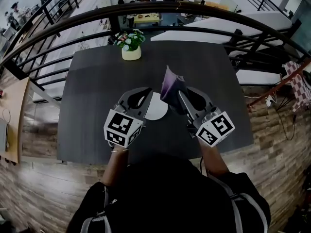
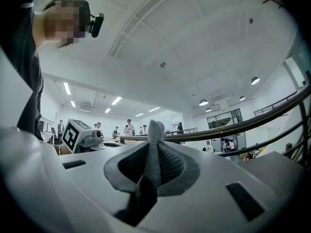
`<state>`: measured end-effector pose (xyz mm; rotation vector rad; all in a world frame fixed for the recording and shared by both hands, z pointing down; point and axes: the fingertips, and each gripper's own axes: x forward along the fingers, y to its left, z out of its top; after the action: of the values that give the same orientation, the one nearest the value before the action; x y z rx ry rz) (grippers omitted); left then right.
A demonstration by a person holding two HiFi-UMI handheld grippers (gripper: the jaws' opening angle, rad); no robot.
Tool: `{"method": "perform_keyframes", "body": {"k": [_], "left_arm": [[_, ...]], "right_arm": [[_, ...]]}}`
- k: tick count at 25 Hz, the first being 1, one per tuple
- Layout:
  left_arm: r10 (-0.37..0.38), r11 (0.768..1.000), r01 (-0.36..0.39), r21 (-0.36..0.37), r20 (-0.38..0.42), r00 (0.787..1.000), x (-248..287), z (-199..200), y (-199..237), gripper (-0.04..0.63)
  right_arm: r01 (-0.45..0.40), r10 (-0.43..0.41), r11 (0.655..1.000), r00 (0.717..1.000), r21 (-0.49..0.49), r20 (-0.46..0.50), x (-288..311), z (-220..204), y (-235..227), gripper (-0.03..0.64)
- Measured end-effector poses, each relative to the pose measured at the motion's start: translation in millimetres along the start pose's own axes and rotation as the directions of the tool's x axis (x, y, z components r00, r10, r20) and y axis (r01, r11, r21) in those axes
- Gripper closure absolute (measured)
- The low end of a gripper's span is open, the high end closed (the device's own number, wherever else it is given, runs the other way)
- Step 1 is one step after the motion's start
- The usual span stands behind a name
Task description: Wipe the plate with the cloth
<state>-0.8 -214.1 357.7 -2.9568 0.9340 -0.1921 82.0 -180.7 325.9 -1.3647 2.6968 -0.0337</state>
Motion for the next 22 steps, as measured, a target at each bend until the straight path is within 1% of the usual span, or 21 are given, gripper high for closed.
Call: {"method": "perform_keyframes", "body": {"k": [4, 22], "left_arm": [[-0.010, 1.000, 0.010, 0.005, -0.003, 1.000, 0.4, 0.9, -2.0, 0.588], [-0.003, 1.000, 0.003, -0.008, -0.002, 1.000, -0.3, -1.3, -0.5, 0.588]], "right_arm": [[0.004, -0.004, 1.000, 1.000, 0.017, -0.001, -0.8, 0.4, 0.1, 0.575], [0.013, -0.012, 1.000, 1.000, 0.009, -0.010, -0.4, -0.3, -0.2, 0.575]]}}
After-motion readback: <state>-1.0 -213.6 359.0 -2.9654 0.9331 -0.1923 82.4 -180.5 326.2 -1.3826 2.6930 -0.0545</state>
